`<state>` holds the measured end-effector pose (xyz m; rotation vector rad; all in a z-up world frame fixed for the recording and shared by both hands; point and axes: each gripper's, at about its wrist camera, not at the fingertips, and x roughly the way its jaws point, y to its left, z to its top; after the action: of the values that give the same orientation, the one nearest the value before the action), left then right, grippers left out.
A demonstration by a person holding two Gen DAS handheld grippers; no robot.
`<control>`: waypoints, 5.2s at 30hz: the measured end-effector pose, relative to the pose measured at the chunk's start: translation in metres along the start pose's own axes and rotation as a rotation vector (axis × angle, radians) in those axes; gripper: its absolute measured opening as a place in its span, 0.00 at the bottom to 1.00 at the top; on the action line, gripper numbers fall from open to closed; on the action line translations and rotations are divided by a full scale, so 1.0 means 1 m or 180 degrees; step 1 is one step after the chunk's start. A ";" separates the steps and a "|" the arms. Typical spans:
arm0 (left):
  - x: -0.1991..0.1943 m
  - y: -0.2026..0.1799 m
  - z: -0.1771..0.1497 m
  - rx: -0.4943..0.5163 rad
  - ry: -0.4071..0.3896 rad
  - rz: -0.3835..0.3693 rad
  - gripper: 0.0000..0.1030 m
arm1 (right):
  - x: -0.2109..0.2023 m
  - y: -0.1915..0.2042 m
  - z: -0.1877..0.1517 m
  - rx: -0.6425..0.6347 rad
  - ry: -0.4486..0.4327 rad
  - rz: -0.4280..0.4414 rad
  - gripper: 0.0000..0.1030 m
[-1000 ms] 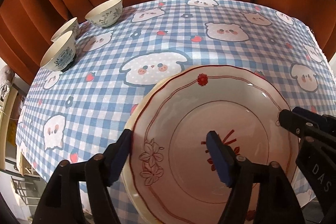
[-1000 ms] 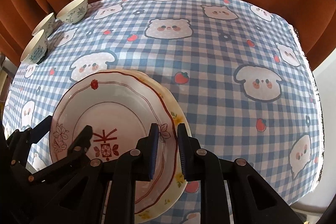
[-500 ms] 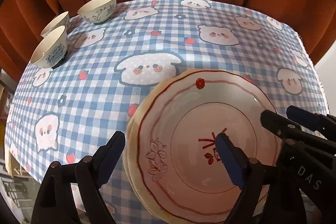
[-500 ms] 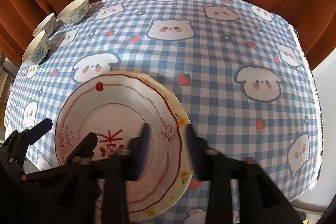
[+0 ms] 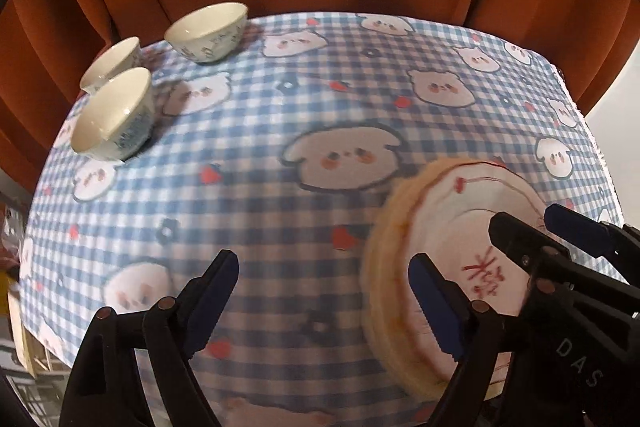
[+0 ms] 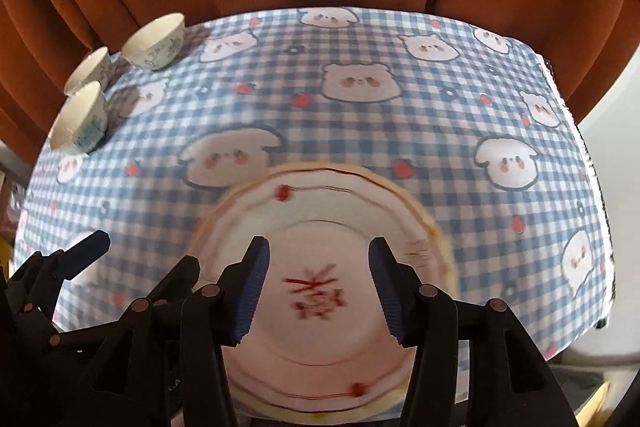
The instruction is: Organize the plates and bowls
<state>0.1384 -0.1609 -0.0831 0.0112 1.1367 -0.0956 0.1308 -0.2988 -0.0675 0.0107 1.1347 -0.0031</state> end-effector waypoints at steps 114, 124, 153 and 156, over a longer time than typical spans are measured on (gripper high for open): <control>0.013 0.158 0.014 0.0039 0.0033 0.0087 0.27 | 0.033 0.186 0.029 0.0148 0.0036 0.0232 0.26; 0.034 0.139 -0.003 -0.0064 0.0246 0.0147 0.27 | 0.057 0.162 0.013 0.0058 0.0238 0.0343 0.26; 0.005 0.141 -0.006 -0.0278 -0.0011 0.0299 0.77 | 0.042 0.164 0.020 -0.0282 -0.0002 0.0505 0.65; -0.002 0.148 -0.001 -0.0323 -0.0079 0.0275 0.77 | 0.037 0.168 0.024 -0.0278 -0.0036 0.0495 0.65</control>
<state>0.1482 -0.0129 -0.0875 -0.0311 1.1137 0.0389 0.1695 -0.1305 -0.0893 0.0211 1.1195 0.1845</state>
